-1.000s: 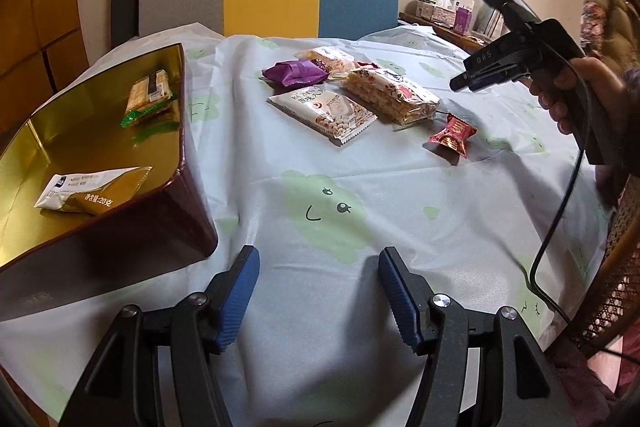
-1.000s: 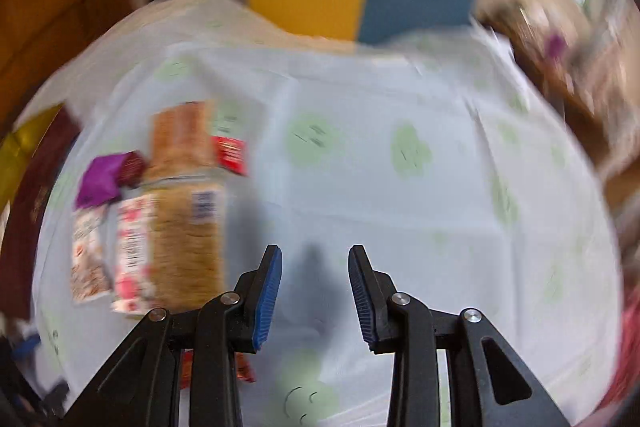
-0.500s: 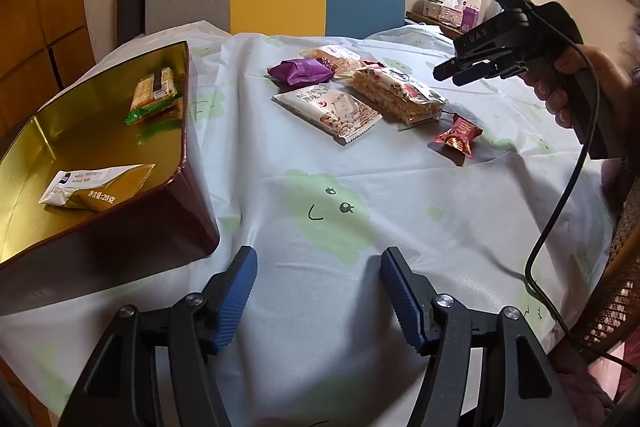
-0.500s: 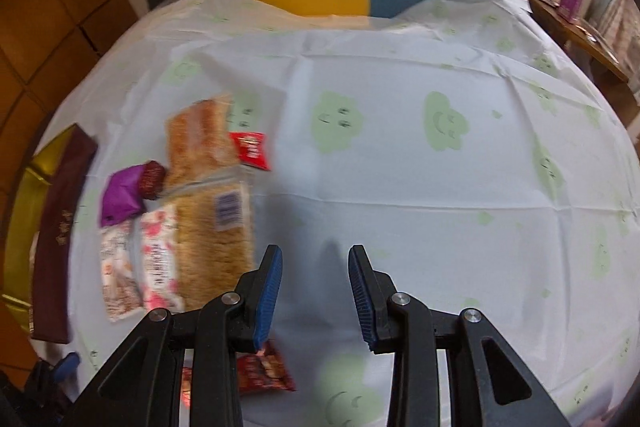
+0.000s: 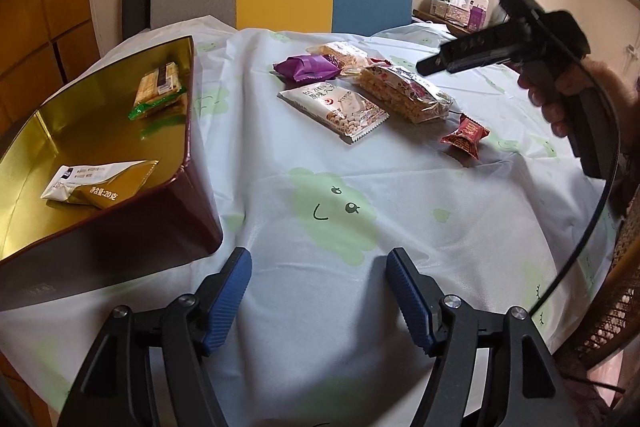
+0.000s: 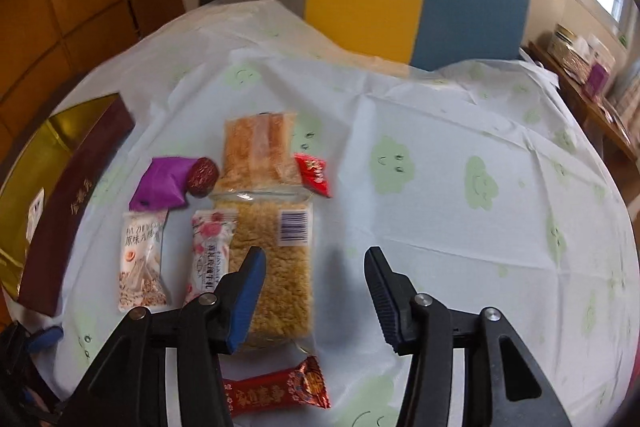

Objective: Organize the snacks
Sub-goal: 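Grasp the purple wrapped candy with the left tool while the right tool approaches the rice-crisp bar, then carry the purple candy into the gold tin with the left tool while the right tool grasps the rice-crisp bar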

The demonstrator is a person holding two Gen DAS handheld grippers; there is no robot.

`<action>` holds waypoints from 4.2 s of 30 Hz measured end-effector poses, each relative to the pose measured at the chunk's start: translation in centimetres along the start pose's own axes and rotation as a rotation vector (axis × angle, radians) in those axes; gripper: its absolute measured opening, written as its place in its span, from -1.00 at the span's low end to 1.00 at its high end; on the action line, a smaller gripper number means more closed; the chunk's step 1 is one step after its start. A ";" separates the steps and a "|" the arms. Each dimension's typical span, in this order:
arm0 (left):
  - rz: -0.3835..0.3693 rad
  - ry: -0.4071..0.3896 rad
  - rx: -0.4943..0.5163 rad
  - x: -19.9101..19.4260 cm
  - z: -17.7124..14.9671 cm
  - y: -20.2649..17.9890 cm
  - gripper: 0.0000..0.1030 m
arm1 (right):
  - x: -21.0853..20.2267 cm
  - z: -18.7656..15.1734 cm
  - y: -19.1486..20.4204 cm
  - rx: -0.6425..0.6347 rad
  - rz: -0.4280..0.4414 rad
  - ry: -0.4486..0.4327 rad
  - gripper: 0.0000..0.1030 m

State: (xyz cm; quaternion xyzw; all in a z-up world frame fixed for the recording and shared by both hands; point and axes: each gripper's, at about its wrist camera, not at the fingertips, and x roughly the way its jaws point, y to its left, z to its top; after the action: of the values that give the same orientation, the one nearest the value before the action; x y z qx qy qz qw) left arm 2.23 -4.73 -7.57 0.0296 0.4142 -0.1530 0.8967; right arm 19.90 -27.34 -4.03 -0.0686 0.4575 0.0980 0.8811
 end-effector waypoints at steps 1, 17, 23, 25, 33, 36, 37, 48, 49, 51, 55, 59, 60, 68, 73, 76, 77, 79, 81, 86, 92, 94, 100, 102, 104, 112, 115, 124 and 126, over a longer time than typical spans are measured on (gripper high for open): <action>-0.001 0.001 -0.001 0.0 0.0 0.1 0.38 | 0.4 -0.1 0.5 -0.026 -0.009 0.011 0.01; 0.002 0.008 -0.013 0.1 -0.1 0.2 0.44 | 1.4 -0.6 2.1 0.006 0.130 0.095 0.43; 0.002 0.009 -0.017 0.1 -0.1 0.2 0.44 | 3.3 -0.5 2.5 -0.029 0.125 0.134 0.55; 0.003 0.010 -0.015 0.1 0.0 0.2 0.45 | 3.8 -0.7 2.6 -0.037 0.109 0.144 0.56; 0.008 0.014 -0.010 0.2 0.0 0.1 0.45 | 4.6 -0.6 -0.3 0.028 0.028 0.220 0.43; 0.027 0.024 0.003 0.1 0.3 -0.2 0.44 | 4.9 -0.8 -2.6 0.108 0.004 0.269 0.47; 0.029 0.026 0.008 0.1 0.3 -0.3 0.44 | 5.1 -0.9 -3.1 0.137 0.004 0.277 0.48; -0.066 0.030 0.020 -2.0 4.1 -2.4 0.41 | 5.2 0.2 -3.7 0.186 0.026 0.270 0.51; -0.070 0.036 0.008 -2.0 4.9 -2.4 0.41 | 5.2 0.3 -3.9 0.186 0.024 0.271 0.51; -0.067 0.044 -0.023 -2.0 6.7 -2.1 0.41 | 4.5 0.3 -4.3 0.190 0.021 0.270 0.51; -0.079 0.038 -0.081 -1.8 10.7 -1.3 0.30 | 4.2 0.8 -4.4 0.197 0.018 0.263 0.51; -0.080 0.110 -0.143 1.0 14.5 0.1 -0.13 | 3.8 1.1 -5.4 0.219 0.012 0.275 0.51; -0.076 0.126 -0.155 1.6 15.1 0.3 -0.25 | 3.8 1.2 -5.6 0.221 0.007 0.275 0.51; -0.011 0.241 -0.255 7.3 19.8 3.0 -0.28 | 3.1 1.8 -6.0 0.242 -0.006 0.224 0.51; 0.003 0.297 -0.307 10.4 21.1 3.4 -0.12 | 2.4 2.2 -7.5 0.298 -0.006 0.194 0.51; 0.038 0.315 -0.287 11.8 21.5 3.0 -0.11 | 2.4 2.3 -8.1 0.322 -0.011 0.183 0.51; 0.021 0.319 -0.294 12.2 21.5 2.9 -0.11 | 2.4 2.3 -8.3 0.327 -0.013 0.181 0.51; 0.027 0.322 -0.287 12.8 21.6 2.6 -0.11 | 2.5 2.3 -8.4 0.336 -0.007 0.181 0.51; 0.068 0.327 -0.258 13.6 21.2 2.4 -0.20 | 2.7 2.3 -8.3 0.333 -0.011 0.181 0.51; 0.058 0.272 -0.185 13.6 20.3 2.0 -0.23 | 3.1 2.3 -7.8 0.316 -0.012 0.194 0.51; 0.057 0.227 -0.165 12.8 19.6 2.3 -0.28 | 3.3 2.3 -9.3 0.372 -0.002 0.183 0.51; 0.056 0.223 -0.164 12.8 19.7 2.4 -0.28 | 3.4 2.2 -9.9 0.401 0.023 0.169 0.51; 0.088 0.181 -0.133 11.4 19.6 2.2 -0.32 | 4.1 2.6 -7.6 0.296 0.066 0.166 0.51; 0.080 0.167 -0.134 10.8 19.4 2.4 -0.32 | 4.7 2.5 -6.9 0.260 0.051 0.176 0.52; 0.086 0.143 -0.121 10.0 19.4 2.3 -0.32 | 5.5 2.2 -6.5 0.241 0.041 0.210 0.52; 0.032 0.048 -0.078 5.1 17.5 0.3 -0.32 | 7.4 1.5 -5.5 0.182 -0.003 0.229 0.56; 0.003 0.018 -0.041 3.1 15.8 -0.8 -0.32 | 7.5 1.2 -5.2 0.154 -0.024 0.231 0.56; -0.028 0.009 0.051 -0.3 9.6 -3.5 -0.32 | 7.7 0.0 -4.3 0.125 -0.039 0.227 0.56; -0.028 0.014 0.072 -0.6 8.1 -4.1 -0.32 | 7.7 0.1 -4.4 0.126 -0.039 0.223 0.56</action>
State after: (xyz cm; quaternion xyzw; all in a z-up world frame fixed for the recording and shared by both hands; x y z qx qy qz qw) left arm 6.58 -9.89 -1.48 0.0571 0.4151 -0.1803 0.8899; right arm 25.35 -30.78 -10.20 -0.0324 0.5566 0.0437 0.8290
